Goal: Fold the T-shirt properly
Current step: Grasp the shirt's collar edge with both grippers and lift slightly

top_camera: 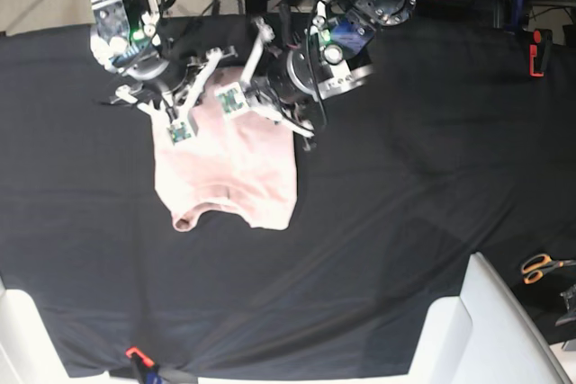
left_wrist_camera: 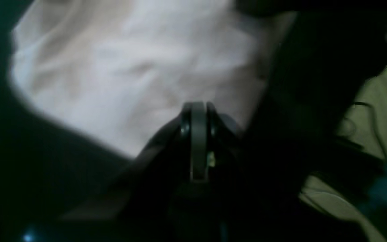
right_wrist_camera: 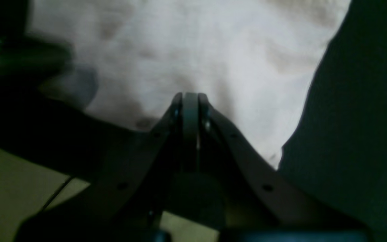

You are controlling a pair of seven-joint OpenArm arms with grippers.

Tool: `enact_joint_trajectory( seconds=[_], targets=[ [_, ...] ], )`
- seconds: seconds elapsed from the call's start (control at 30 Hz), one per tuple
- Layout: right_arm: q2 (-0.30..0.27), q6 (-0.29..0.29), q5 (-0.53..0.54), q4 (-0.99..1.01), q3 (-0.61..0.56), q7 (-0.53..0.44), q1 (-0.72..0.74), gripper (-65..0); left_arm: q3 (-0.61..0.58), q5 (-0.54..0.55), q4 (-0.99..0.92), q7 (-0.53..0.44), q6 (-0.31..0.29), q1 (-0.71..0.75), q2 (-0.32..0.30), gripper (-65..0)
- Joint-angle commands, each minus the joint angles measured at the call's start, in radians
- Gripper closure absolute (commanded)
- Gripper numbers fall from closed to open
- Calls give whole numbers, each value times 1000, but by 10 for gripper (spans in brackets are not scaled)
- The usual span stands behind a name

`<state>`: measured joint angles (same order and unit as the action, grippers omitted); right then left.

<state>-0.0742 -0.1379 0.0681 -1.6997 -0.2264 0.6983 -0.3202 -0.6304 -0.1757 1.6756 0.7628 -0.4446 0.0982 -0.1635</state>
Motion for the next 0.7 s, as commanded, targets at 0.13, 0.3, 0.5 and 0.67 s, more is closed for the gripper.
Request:
enact_joint_trajectory(
  seconds=[0.13, 0.3, 0.5, 0.67],
  targets=[
    [-20, -1, 2, 66, 3, -38, 28, 0, -1, 3, -82, -12, 13, 8, 2, 0],
    [-22, -1, 2, 80, 3, -62, -6, 0, -1, 6, -87, -12, 57, 34, -44, 0],
    [-16, -1, 2, 69, 3, -62, -55, 0, -1, 5, -75, -10, 60, 54, -95, 0],
    [-20, -1, 0, -26, 2, -56, -78, 0, 1, 6, 70, -4, 60, 91, -110, 0]
  ],
)
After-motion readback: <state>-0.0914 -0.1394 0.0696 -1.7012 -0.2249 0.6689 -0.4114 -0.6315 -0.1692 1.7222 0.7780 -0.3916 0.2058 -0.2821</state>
